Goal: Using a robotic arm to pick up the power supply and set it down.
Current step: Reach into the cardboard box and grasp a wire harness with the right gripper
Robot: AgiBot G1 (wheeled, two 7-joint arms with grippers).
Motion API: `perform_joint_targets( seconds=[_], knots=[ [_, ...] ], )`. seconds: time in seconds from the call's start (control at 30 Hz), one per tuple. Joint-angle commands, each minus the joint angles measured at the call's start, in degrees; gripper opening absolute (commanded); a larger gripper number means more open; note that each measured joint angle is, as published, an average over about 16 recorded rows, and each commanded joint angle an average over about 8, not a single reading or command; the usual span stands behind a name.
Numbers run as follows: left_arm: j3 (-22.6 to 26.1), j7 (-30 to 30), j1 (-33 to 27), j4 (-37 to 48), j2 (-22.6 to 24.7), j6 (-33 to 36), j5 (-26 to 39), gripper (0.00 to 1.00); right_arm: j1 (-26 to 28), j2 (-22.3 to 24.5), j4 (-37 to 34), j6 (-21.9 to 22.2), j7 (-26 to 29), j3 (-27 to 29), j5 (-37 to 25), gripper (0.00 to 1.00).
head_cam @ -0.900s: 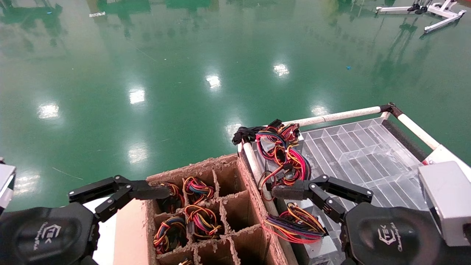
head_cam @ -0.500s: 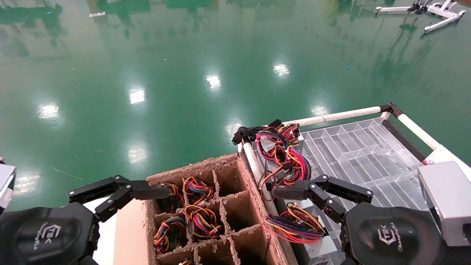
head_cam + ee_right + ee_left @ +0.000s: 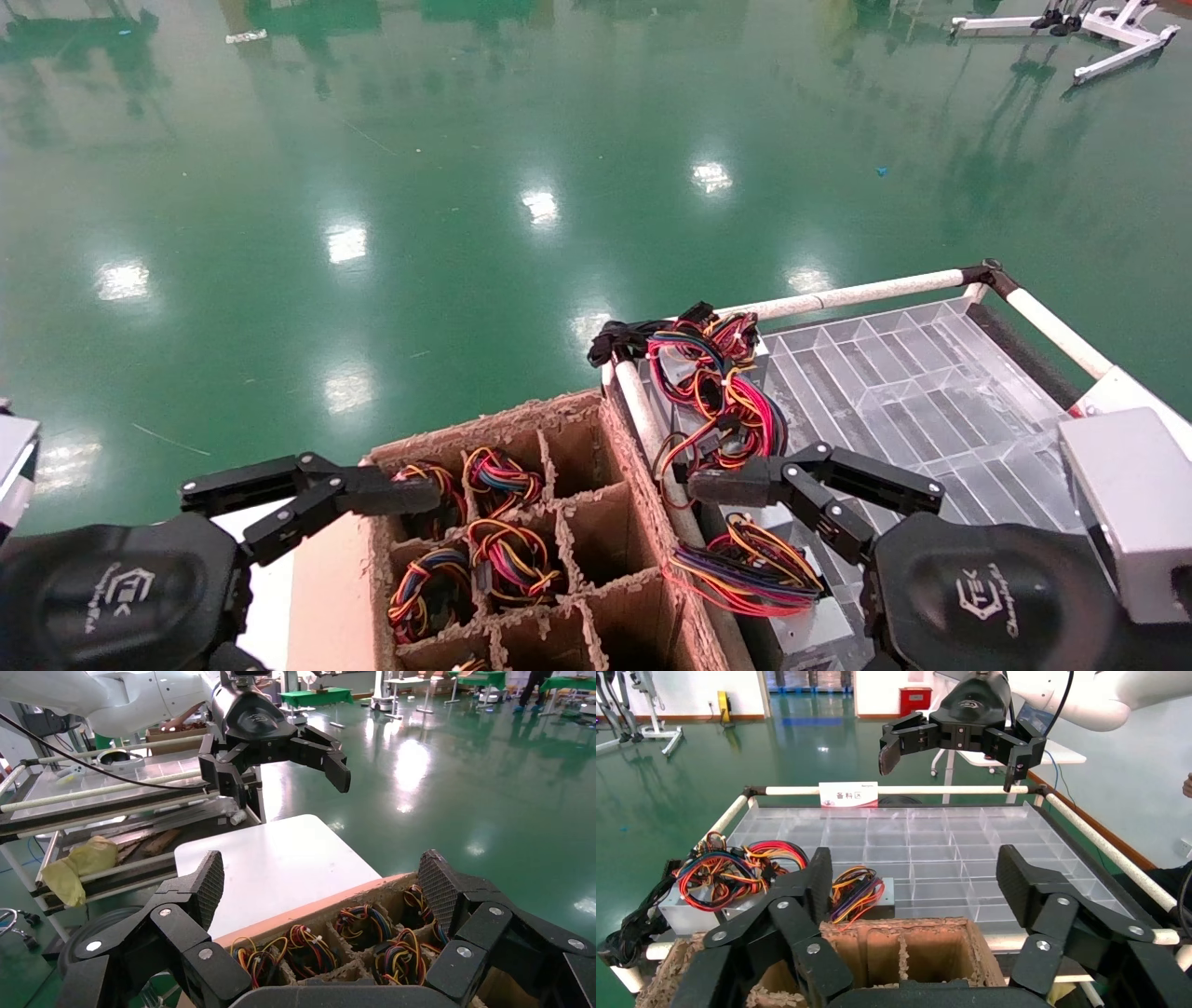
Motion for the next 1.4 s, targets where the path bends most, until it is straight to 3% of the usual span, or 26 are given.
perform_joint_targets(
  seconds=[0.03, 0.27, 0.63, 0.7, 0.9, 0.93, 1.03, 1.17, 1.33, 1.4],
  knots=[
    [0.0, 0.0, 0.0, 0.0, 0.0, 0.0, 0.0, 0.00, 0.0, 0.0, 0.0, 0.0, 0.0, 0.0, 0.1, 1.00],
    [0.0, 0.0, 0.0, 0.0, 0.0, 0.0, 0.0, 0.00, 0.4, -0.3, 0.0, 0.7, 0.3, -1.1, -2.5, 1.00],
    [0.0, 0.0, 0.0, 0.0, 0.0, 0.0, 0.0, 0.00, 7.4, -8.2, -3.4, 4.4, 3.2, -9.4, -18.0, 1.00],
    [0.0, 0.0, 0.0, 0.0, 0.0, 0.0, 0.0, 0.00, 9.3, -10.6, -5.1, 4.8, 3.4, -11.3, -21.2, 0.88],
    [0.0, 0.0, 0.0, 0.0, 0.0, 0.0, 0.0, 0.00, 14.8, -18.2, -12.1, 5.8, 2.5, -16.3, -29.7, 0.15],
    [0.0, 0.0, 0.0, 0.0, 0.0, 0.0, 0.0, 0.00, 15.6, -19.4, -13.3, 5.9, 2.1, -17.0, -30.8, 0.07],
    [0.0, 0.0, 0.0, 0.0, 0.0, 0.0, 0.0, 0.00, 17.6, -22.6, -17.0, 6.3, 1.0, -18.6, -33.4, 0.00],
    [0.1, 0.0, 0.0, 0.0, 0.0, 0.0, 0.0, 0.18, 19.4, -25.8, -21.2, 6.5, -0.5, -20.0, -35.5, 0.00],
    [0.1, 0.0, 0.0, 0.0, 0.0, 0.0, 0.0, 0.63, 20.8, -28.6, -25.5, 6.6, -2.3, -21.1, -36.9, 0.00],
    [0.1, 0.0, 0.0, 0.0, 0.0, 0.0, 0.0, 0.73, 21.3, -29.4, -26.9, 6.7, -2.9, -21.4, -37.4, 0.00]
  ],
)
